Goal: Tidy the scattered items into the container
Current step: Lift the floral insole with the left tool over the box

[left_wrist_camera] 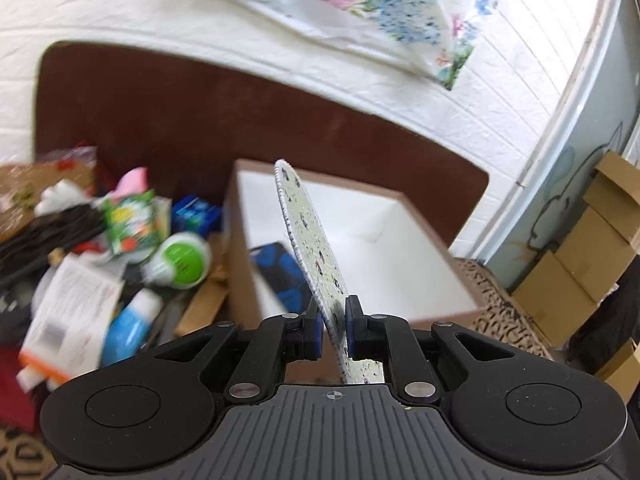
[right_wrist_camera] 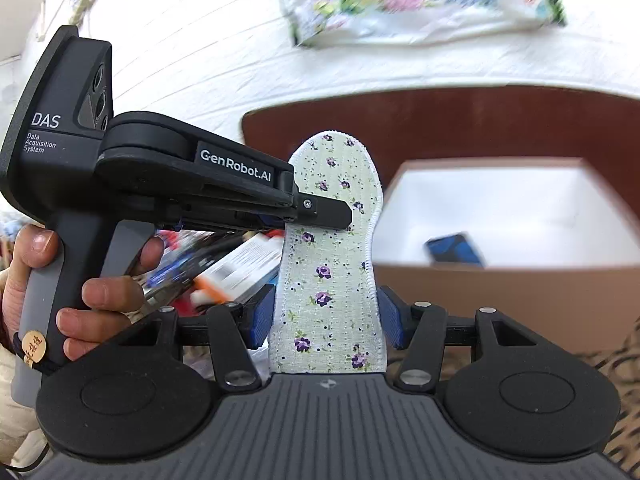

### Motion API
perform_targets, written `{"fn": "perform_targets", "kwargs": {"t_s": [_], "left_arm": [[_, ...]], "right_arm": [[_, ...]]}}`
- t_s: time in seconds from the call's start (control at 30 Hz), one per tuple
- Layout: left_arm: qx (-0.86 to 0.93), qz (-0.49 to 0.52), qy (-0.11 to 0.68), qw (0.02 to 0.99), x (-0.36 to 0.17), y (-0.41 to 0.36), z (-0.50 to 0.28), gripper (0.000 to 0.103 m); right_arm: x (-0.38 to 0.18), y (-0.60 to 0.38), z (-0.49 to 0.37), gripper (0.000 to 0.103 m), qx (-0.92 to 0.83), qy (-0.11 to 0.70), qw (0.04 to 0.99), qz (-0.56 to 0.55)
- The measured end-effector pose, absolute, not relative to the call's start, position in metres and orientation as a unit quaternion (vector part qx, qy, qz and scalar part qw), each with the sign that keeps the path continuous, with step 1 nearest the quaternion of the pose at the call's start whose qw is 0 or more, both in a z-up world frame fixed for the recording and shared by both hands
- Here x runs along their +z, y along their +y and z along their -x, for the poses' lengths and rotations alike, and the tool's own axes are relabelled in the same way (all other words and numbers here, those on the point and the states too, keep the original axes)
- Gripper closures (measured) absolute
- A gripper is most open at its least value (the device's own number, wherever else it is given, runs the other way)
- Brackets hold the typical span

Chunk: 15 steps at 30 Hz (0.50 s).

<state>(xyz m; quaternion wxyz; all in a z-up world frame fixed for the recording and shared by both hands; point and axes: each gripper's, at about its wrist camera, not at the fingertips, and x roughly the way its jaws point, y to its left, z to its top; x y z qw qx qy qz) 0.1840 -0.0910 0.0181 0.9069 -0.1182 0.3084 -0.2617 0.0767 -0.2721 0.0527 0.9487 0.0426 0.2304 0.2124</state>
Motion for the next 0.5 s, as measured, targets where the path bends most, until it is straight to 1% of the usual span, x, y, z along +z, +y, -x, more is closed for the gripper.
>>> {"fn": "perform_targets", "kwargs": {"t_s": [0.27, 0.5], "left_arm": [[-0.292, 0.127, 0.320, 0.892, 0.033, -0.141, -0.245, 0.094], [-0.297, 0.122, 0.344, 0.882, 0.028, -0.175, -0.303, 0.094]], "right_arm": [[0.078, -0.317, -0.128, 0.044, 0.183, 0.223, 0.957, -0.021], [0.070, -0.342, -0.185, 0.044, 0.175, 0.248, 0.953, -0.009]]}}
